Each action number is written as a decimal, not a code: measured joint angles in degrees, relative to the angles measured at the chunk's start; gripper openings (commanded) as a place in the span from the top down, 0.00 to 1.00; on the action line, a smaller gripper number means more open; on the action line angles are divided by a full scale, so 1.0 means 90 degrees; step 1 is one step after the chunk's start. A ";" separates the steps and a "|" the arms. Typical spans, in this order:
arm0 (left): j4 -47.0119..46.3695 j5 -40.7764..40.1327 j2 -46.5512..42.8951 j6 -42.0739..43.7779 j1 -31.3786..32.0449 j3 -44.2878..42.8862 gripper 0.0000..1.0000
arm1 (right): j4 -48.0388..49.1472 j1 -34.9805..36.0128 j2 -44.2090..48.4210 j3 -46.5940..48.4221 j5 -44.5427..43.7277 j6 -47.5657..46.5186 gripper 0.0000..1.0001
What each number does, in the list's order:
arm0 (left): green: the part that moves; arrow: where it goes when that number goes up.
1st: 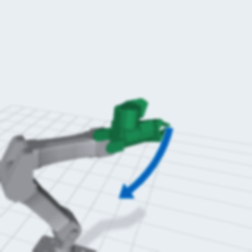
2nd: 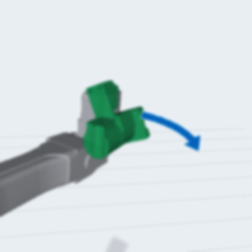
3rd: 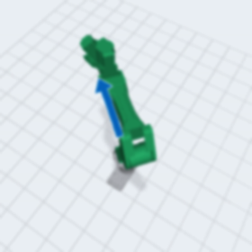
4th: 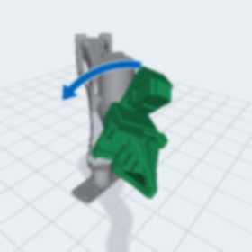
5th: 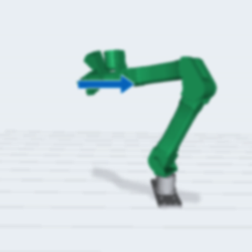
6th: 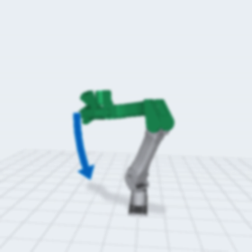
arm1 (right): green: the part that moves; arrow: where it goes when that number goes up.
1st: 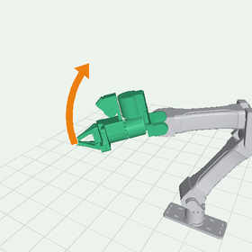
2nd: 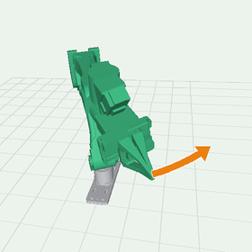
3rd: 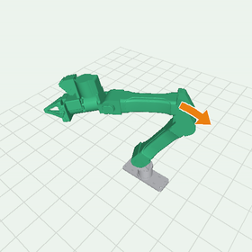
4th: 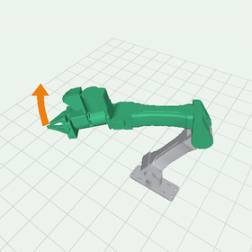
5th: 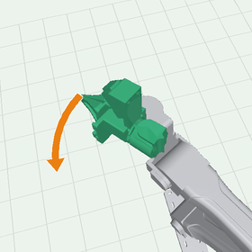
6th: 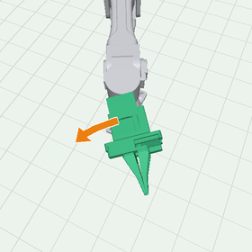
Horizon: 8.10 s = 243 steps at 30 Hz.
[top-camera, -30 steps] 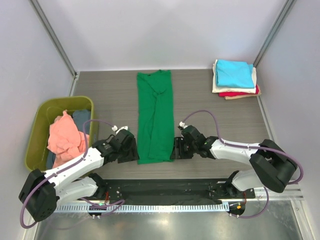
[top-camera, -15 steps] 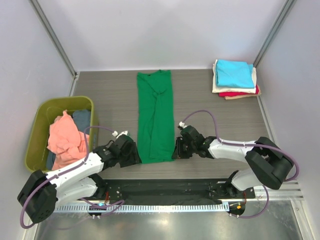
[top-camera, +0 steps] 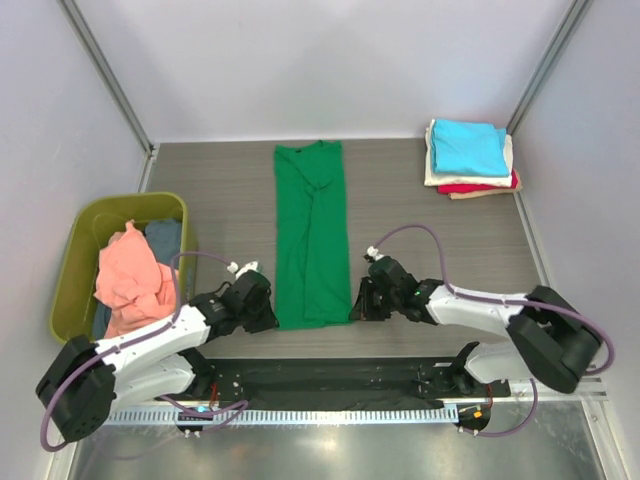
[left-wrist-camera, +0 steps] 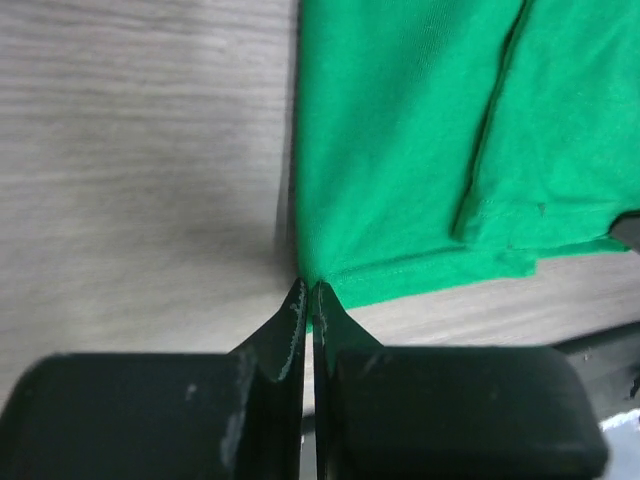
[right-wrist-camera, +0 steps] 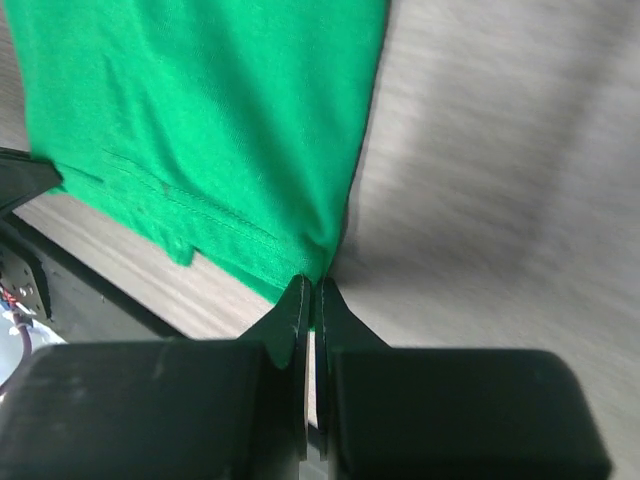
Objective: Fold and stack the t-shirts
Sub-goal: Fold the tshirt
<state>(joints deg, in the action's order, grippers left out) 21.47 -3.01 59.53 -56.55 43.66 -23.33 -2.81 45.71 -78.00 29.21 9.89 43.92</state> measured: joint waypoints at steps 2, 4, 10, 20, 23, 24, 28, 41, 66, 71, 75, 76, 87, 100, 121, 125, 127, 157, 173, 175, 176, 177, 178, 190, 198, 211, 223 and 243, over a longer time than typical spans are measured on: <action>0.0325 -0.0112 -0.0306 -0.0007 0.0085 -0.0073 1.00 | -0.0199 0.0012 0.0442 -0.0170 -0.0109 0.0102 0.99; 0.0597 -0.0131 -0.0716 -0.0022 0.0129 -0.0187 1.00 | -0.0483 0.0041 0.0964 -0.0226 -0.0240 0.0216 0.99; 0.1362 -0.0194 -0.1273 -0.0027 0.0153 -0.0903 1.00 | -0.1377 0.0136 0.2081 -0.0015 -0.0573 0.0457 0.99; 0.1836 -0.0508 -0.0481 0.0219 0.0153 -0.1768 1.00 | -0.2149 0.0153 0.1872 0.0862 -0.1056 0.0325 0.99; 0.1953 -0.0695 -0.0248 0.0367 0.0153 -0.2152 1.00 | -0.2300 0.0141 0.1547 0.1243 -0.1263 0.0148 0.99; 0.1987 -0.0772 -0.0172 0.0425 0.0153 -0.2312 1.00 | -0.2329 0.0117 0.1438 0.1375 -0.1316 0.0080 0.99; 0.2127 -0.1103 0.0148 0.0695 0.0119 -0.2890 1.00 | -0.2421 -0.0087 0.0969 0.1911 -0.1438 -0.0250 0.99; 0.1953 -0.1044 0.1936 0.1639 -0.1270 -0.4345 1.00 | -0.2419 -0.1331 -0.0794 0.3784 -0.1139 -0.1248 0.99; 0.1685 -0.0561 0.5323 0.2023 -0.2584 -0.7441 1.00 | -0.2421 -0.2397 -0.3781 0.6710 -0.0199 -0.2069 0.99; 0.1690 -0.0393 0.5875 0.2057 -0.2705 -0.7893 1.00 | -0.2453 -0.2518 -0.4148 0.7113 -0.0109 -0.2091 0.99; 0.1698 -0.0265 0.6268 0.2157 -0.2771 -0.8247 1.00 | -0.2467 -0.2603 -0.4391 0.7310 -0.0061 -0.2093 0.99; 0.1707 -0.0245 0.6351 0.2174 -0.2778 -0.8335 1.00 | -0.2482 -0.2620 -0.4473 0.7383 -0.0049 -0.2101 0.99; 0.2152 -0.0085 0.7441 0.2178 -0.2917 -0.9644 0.83 | -0.2538 -0.2817 -0.5287 0.8255 0.0301 -0.2174 0.59; 0.3184 -0.0041 0.7864 0.2018 -0.3293 -1.0984 0.50 | -0.2934 -0.3215 -0.6156 0.9959 0.0746 -0.2183 0.22; 0.0415 0.1445 0.4031 0.1411 -0.2999 -0.4175 0.51 | -0.0338 -0.2936 -0.3230 0.3385 0.2458 -0.1394 0.43; -0.0087 0.1651 0.4031 0.1321 -0.2960 -0.3813 0.51 | -0.0046 -0.2917 -0.3347 0.3383 0.2521 -0.1321 0.47; -0.0233 0.1693 0.4031 0.1307 -0.2958 -0.3677 0.51 | 0.0051 -0.2917 -0.3398 0.3383 0.2531 -0.1311 0.51; -0.2030 0.1855 0.4449 0.0831 -0.2948 -0.3072 0.84 | 0.0359 -0.2924 -0.3701 0.3356 0.2521 -0.1226 0.99; -0.1358 0.1836 0.2990 0.0833 -0.2616 -0.2375 1.00 | -0.0083 -0.2875 -0.2242 0.2232 0.2300 -0.1324 0.99; -0.1032 0.1795 0.2329 0.0840 -0.2407 -0.2273 1.00 | -0.0454 -0.2812 -0.1484 0.2013 0.2159 -0.1372 0.99; -0.0811 0.1751 0.1982 0.0845 -0.2271 -0.2251 1.00 | -0.0651 -0.2732 -0.1098 0.1931 0.2074 -0.1396 0.99; -0.0636 0.1715 0.1712 0.0850 -0.2171 -0.2249 1.00 | -0.0865 -0.2662 -0.0661 0.1865 0.1982 -0.1413 0.99; -0.0437 0.1659 0.1438 0.0855 -0.2059 -0.2249 1.00 | -0.1013 -0.2596 -0.0342 0.1841 0.1899 -0.1426 0.99; 0.1931 0.0928 -0.0214 0.0852 -0.1435 -0.3053 1.00 | -0.2880 -0.1542 0.1666 0.2256 0.0804 -0.1297 0.99; 0.2089 0.0440 0.1054 0.1192 -0.1588 -0.4070 1.00 | -0.3026 -0.1586 0.0508 0.3366 0.0192 -0.1508 0.99; 0.1877 0.0784 0.3905 0.1596 -0.2640 -0.6470 1.00 | -0.2968 -0.2358 -0.1396 0.5107 0.0109 -0.1933 0.99; 0.2346 0.0770 0.5848 0.1860 -0.2803 -0.8616 1.00 | -0.2880 -0.2820 -0.3016 0.6227 0.0374 -0.2113 0.99; 0.3497 0.0857 0.8284 0.2176 -0.2943 -1.1963 0.50 | -0.3121 -0.3405 -0.4675 0.7786 0.0704 -0.2293 0.18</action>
<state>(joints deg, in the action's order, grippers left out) 52.95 4.71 134.08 -36.97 17.17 -131.00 -30.89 15.07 -120.07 99.29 16.23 23.29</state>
